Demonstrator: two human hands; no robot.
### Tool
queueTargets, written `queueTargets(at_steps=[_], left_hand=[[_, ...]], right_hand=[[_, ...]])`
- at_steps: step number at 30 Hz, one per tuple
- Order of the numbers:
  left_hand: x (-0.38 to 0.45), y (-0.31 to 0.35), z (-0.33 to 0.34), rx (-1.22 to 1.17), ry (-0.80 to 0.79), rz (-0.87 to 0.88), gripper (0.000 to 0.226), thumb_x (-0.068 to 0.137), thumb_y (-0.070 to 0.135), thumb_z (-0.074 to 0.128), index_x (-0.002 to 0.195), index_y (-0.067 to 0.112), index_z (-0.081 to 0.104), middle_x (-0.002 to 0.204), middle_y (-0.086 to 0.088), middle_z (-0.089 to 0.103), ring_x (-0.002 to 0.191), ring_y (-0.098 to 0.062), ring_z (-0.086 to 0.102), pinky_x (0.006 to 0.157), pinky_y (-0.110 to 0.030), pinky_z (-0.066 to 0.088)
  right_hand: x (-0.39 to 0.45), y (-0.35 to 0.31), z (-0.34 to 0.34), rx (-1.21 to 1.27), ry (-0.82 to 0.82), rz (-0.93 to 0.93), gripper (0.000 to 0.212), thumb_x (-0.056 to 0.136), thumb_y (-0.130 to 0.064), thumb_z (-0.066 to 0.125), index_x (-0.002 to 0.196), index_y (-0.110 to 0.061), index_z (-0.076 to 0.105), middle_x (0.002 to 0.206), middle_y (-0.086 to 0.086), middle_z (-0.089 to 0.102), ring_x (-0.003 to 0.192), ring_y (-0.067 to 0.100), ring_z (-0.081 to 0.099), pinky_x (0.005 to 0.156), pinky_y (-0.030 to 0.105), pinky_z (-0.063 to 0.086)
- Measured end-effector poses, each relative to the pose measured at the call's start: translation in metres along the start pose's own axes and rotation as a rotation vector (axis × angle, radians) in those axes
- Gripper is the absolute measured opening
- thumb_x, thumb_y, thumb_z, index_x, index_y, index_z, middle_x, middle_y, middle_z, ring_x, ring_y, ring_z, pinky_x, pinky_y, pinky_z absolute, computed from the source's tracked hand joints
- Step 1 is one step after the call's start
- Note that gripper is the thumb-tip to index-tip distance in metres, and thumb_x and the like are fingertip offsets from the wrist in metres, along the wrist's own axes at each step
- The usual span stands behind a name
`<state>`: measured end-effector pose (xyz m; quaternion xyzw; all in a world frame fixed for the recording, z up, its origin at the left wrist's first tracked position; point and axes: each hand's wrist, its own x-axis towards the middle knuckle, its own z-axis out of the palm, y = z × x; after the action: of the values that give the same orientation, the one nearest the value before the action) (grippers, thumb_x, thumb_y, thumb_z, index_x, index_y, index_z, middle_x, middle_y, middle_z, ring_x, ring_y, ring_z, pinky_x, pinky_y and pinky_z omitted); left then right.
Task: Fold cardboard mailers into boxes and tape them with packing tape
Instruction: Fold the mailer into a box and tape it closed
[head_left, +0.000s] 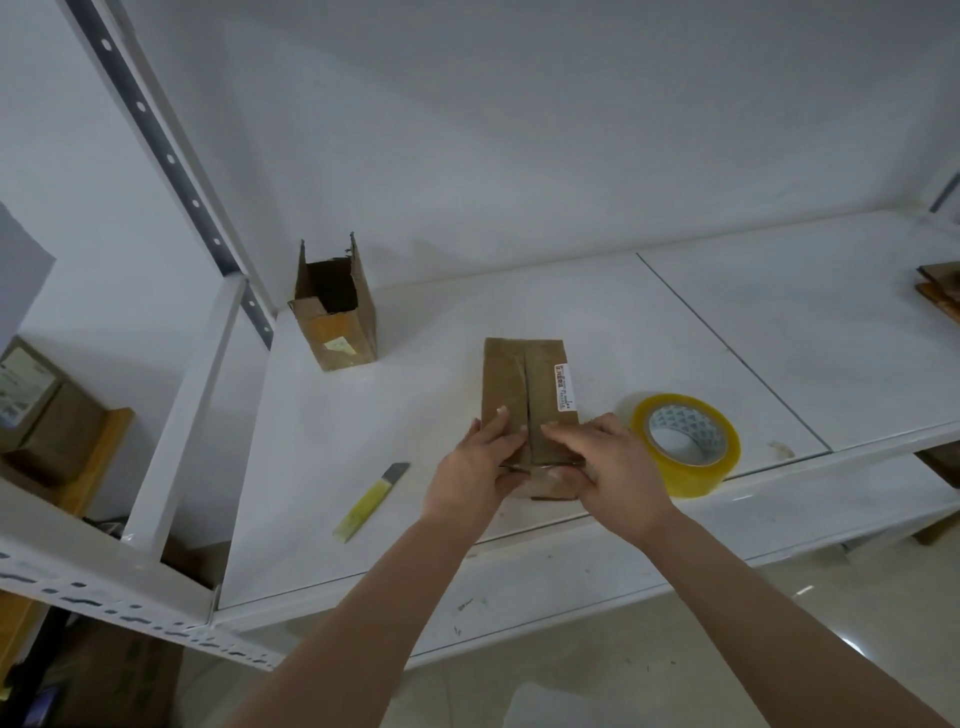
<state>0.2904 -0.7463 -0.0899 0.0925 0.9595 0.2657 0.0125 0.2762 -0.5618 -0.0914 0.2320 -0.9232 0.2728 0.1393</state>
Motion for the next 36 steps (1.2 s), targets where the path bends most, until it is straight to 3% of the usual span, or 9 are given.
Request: queueTargets(at_steps=[3, 7, 10, 17, 21, 24, 27, 31, 36], left_hand=[[0.001, -0.002, 0.002, -0.004, 0.002, -0.021, 0.054, 0.092, 0.029, 0.063, 0.143, 0.027, 0.045, 0.159, 0.005, 0.022, 0.147, -0.022, 0.02, 0.117, -0.028, 0.02], [0.002, -0.004, 0.002, -0.002, -0.001, -0.022, 0.054, 0.091, 0.031, 0.063, 0.143, 0.028, 0.046, 0.158, 0.007, 0.023, 0.147, -0.022, 0.021, 0.117, -0.028, 0.019], [0.001, -0.004, 0.004, 0.004, 0.003, -0.024, 0.054, 0.091, 0.032, 0.063, 0.142, 0.028, 0.046, 0.158, 0.006, 0.022, 0.146, -0.024, 0.021, 0.117, -0.03, 0.02], [0.002, -0.001, 0.004, -0.027, 0.003, -0.055, 0.055, 0.091, 0.029, 0.065, 0.142, 0.027, 0.046, 0.158, 0.004, 0.022, 0.147, -0.025, 0.02, 0.117, -0.03, 0.019], [0.002, 0.0, 0.003, -0.028, -0.008, -0.072, 0.055, 0.091, 0.028, 0.065, 0.143, 0.027, 0.046, 0.158, 0.007, 0.022, 0.147, -0.024, 0.02, 0.118, -0.03, 0.017], [0.003, 0.001, 0.002, -0.025, -0.023, -0.079, 0.055, 0.091, 0.028, 0.065, 0.143, 0.027, 0.046, 0.158, 0.007, 0.022, 0.147, -0.023, 0.02, 0.119, -0.032, 0.017], [0.003, 0.002, 0.0, -0.019, -0.026, -0.077, 0.055, 0.091, 0.027, 0.065, 0.142, 0.027, 0.047, 0.158, 0.006, 0.022, 0.146, -0.024, 0.022, 0.119, -0.034, 0.018], [0.004, 0.002, -0.002, -0.002, -0.034, -0.081, 0.054, 0.09, 0.028, 0.066, 0.141, 0.028, 0.048, 0.157, 0.006, 0.025, 0.145, -0.023, 0.025, 0.119, -0.033, 0.02], [0.009, 0.004, -0.007, 0.156, -0.087, -0.06, 0.053, 0.092, 0.038, 0.062, 0.142, 0.032, 0.046, 0.158, 0.006, 0.025, 0.138, -0.024, 0.039, 0.113, -0.036, 0.033]], right_hand=[[-0.007, 0.002, -0.006, -0.186, 0.023, 0.179, 0.058, 0.077, -0.044, 0.077, 0.12, -0.007, 0.061, 0.111, 0.009, 0.065, 0.103, 0.035, 0.055, 0.081, 0.043, 0.048], [-0.007, 0.001, -0.015, -0.473, -0.219, 0.393, 0.062, 0.081, -0.075, 0.046, 0.097, -0.019, 0.067, 0.096, 0.0, 0.067, 0.101, 0.024, 0.056, 0.086, 0.038, 0.039], [-0.005, -0.003, -0.013, -0.517, -0.231, 0.311, 0.053, 0.088, -0.069, 0.044, 0.08, -0.022, 0.066, 0.078, -0.001, 0.068, 0.088, 0.022, 0.059, 0.084, 0.035, 0.035], [-0.01, -0.002, -0.007, -0.313, -0.045, 0.201, 0.042, 0.085, -0.042, 0.07, 0.058, -0.011, 0.064, 0.056, 0.009, 0.063, 0.066, 0.03, 0.057, 0.076, 0.036, 0.036], [-0.016, 0.011, -0.016, -0.194, -0.105, 0.194, 0.044, 0.097, -0.039, 0.053, 0.061, -0.014, 0.057, 0.058, 0.004, 0.058, 0.062, 0.024, 0.05, 0.078, 0.036, 0.042], [-0.01, 0.028, -0.034, -0.113, -0.158, 0.234, 0.026, 0.096, -0.028, 0.056, 0.078, -0.013, 0.068, 0.07, -0.001, 0.066, 0.074, 0.024, 0.06, 0.084, 0.038, 0.045], [0.0, 0.031, -0.038, -0.219, -0.279, 0.138, 0.02, 0.09, -0.041, 0.062, 0.102, -0.029, 0.072, 0.093, -0.012, 0.072, 0.095, 0.014, 0.06, 0.097, 0.032, 0.033], [0.012, 0.028, -0.027, -0.314, -0.314, 0.063, 0.031, 0.086, -0.055, 0.061, 0.078, -0.027, 0.071, 0.07, -0.009, 0.064, 0.075, 0.011, 0.048, 0.09, 0.029, 0.031], [0.019, 0.023, -0.018, -0.341, -0.31, 0.069, 0.031, 0.085, -0.052, 0.061, 0.068, -0.027, 0.058, 0.071, -0.008, 0.063, 0.084, 0.015, 0.059, 0.085, 0.029, 0.029]])
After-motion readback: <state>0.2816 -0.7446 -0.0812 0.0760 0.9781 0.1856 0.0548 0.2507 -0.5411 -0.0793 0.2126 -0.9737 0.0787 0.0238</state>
